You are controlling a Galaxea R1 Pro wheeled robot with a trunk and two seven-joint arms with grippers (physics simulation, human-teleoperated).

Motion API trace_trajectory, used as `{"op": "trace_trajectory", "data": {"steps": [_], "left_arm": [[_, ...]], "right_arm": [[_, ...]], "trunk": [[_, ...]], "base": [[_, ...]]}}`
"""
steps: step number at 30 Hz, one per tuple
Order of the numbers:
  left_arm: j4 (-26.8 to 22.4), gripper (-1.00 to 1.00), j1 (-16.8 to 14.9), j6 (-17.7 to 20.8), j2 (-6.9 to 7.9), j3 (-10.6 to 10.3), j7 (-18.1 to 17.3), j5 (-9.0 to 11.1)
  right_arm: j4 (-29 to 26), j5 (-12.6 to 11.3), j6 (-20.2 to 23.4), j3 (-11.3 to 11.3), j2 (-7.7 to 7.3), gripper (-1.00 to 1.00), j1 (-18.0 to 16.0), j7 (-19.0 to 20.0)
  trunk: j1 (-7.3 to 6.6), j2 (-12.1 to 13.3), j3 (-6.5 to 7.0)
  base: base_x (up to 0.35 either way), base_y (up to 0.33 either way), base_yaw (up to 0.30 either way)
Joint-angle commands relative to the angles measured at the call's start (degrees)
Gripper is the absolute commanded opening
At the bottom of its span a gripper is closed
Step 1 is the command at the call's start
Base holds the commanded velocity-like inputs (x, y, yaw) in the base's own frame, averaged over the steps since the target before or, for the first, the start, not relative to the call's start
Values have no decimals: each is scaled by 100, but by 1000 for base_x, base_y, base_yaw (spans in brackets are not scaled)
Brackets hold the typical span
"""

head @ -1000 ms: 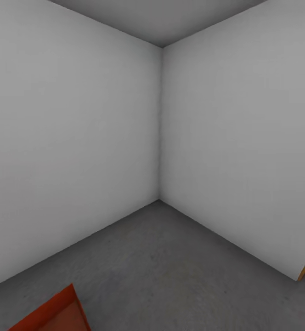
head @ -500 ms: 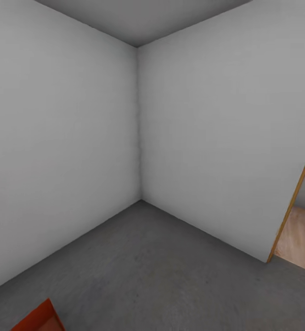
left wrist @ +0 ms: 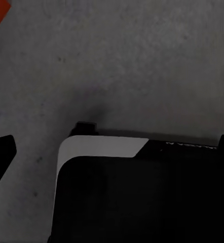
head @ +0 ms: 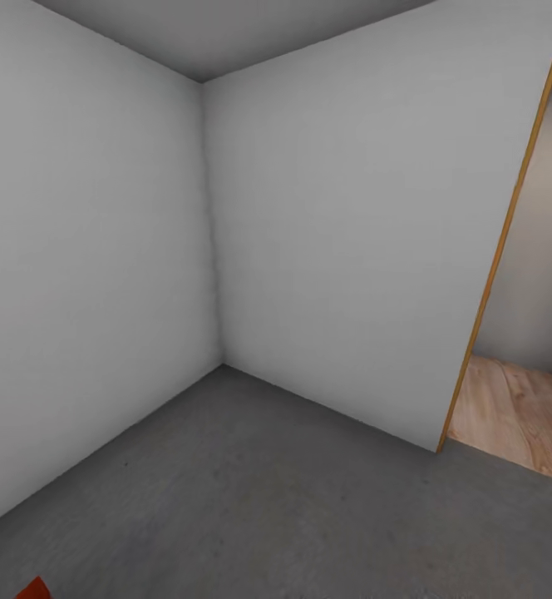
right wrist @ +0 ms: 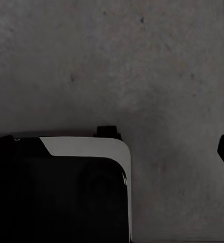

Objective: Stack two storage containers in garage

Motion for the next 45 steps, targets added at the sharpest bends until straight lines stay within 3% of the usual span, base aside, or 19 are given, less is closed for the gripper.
{"op": "trace_trajectory", "data": {"steps": [1, 45], "left_arm": [[7, 100, -3, -21, 1, -37, -2, 57], [13, 100, -3, -25, 86, -33, 86, 159]], "right_arm": [[18, -10, -32, 0, 0, 100, -8, -6], [18, -13, -31, 0, -24, 100, -10, -4]], "trunk": [[1, -6, -8], [1, -6, -8]], "base": [[0, 0, -296], [0, 0, -297]]}}
